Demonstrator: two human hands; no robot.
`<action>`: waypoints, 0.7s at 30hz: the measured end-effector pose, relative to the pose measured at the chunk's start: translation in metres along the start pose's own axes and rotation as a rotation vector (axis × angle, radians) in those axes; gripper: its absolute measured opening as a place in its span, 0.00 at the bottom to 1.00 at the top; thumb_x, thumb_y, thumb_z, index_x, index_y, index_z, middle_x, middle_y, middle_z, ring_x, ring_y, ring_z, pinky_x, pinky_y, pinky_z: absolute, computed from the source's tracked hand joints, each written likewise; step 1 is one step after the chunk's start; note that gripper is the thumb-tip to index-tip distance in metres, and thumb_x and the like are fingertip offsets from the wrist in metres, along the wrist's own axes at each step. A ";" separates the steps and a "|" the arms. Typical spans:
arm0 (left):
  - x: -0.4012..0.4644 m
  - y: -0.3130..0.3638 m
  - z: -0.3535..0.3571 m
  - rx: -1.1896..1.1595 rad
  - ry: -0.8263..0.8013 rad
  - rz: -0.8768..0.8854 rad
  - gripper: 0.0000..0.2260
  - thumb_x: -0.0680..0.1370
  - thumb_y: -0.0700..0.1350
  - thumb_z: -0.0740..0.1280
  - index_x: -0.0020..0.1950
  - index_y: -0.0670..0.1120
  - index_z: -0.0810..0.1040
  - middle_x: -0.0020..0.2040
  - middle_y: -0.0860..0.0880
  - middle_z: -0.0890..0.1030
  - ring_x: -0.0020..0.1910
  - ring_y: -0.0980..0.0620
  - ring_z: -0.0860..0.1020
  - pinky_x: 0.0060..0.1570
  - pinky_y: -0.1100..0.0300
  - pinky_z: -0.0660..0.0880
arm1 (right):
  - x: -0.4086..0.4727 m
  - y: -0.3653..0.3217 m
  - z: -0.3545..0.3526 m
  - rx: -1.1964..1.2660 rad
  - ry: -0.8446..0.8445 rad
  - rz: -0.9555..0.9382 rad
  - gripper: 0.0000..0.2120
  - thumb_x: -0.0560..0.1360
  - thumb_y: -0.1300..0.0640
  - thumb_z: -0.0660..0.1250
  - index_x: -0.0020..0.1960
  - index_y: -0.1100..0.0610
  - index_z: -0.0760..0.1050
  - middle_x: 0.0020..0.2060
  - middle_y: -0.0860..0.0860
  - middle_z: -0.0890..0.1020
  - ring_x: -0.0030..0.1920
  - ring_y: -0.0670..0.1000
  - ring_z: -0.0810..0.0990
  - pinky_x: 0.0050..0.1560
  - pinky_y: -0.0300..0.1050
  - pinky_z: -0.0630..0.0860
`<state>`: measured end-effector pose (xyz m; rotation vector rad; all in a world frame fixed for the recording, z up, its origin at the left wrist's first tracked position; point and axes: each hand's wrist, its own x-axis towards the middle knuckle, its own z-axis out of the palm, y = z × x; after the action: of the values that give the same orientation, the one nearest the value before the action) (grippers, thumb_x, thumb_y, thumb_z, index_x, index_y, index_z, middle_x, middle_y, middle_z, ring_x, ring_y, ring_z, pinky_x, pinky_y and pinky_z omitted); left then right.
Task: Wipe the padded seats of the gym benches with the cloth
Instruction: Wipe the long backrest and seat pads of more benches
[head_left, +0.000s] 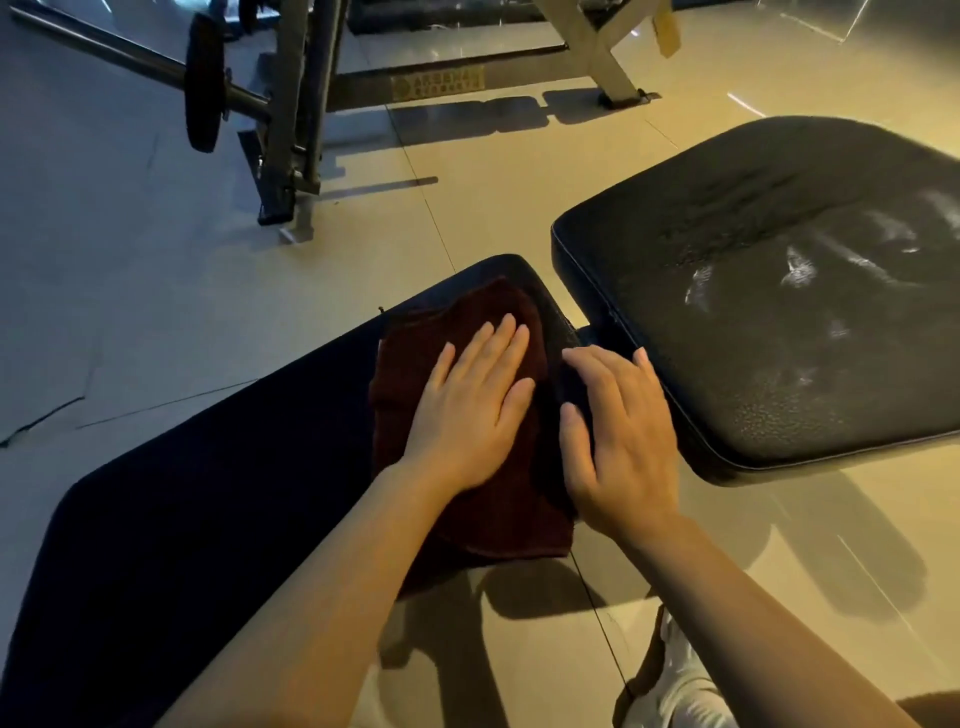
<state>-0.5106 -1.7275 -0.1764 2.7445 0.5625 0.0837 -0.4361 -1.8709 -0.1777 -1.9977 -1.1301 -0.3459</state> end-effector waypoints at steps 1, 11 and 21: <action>-0.015 0.000 0.003 0.003 0.002 -0.003 0.23 0.82 0.58 0.41 0.75 0.57 0.37 0.77 0.59 0.37 0.75 0.62 0.35 0.75 0.56 0.35 | 0.000 0.000 0.000 0.006 0.007 0.006 0.20 0.77 0.53 0.57 0.65 0.60 0.74 0.59 0.54 0.79 0.62 0.52 0.75 0.76 0.53 0.57; -0.098 0.021 0.017 -0.005 -0.041 0.038 0.28 0.76 0.64 0.27 0.75 0.59 0.37 0.77 0.60 0.36 0.74 0.64 0.31 0.75 0.56 0.35 | 0.004 -0.005 -0.009 -0.051 -0.163 -0.042 0.23 0.81 0.47 0.52 0.71 0.57 0.70 0.66 0.54 0.74 0.69 0.52 0.70 0.77 0.51 0.51; 0.008 0.032 0.000 -0.040 0.047 -0.129 0.22 0.84 0.56 0.43 0.78 0.58 0.41 0.79 0.59 0.41 0.77 0.60 0.38 0.74 0.54 0.36 | 0.033 0.057 -0.079 -0.582 -0.338 -0.266 0.29 0.82 0.41 0.47 0.72 0.58 0.69 0.70 0.59 0.72 0.74 0.58 0.64 0.77 0.60 0.51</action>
<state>-0.4915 -1.7520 -0.1655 2.6658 0.7410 0.1270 -0.3596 -1.9271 -0.1365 -2.4754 -1.6597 -0.5348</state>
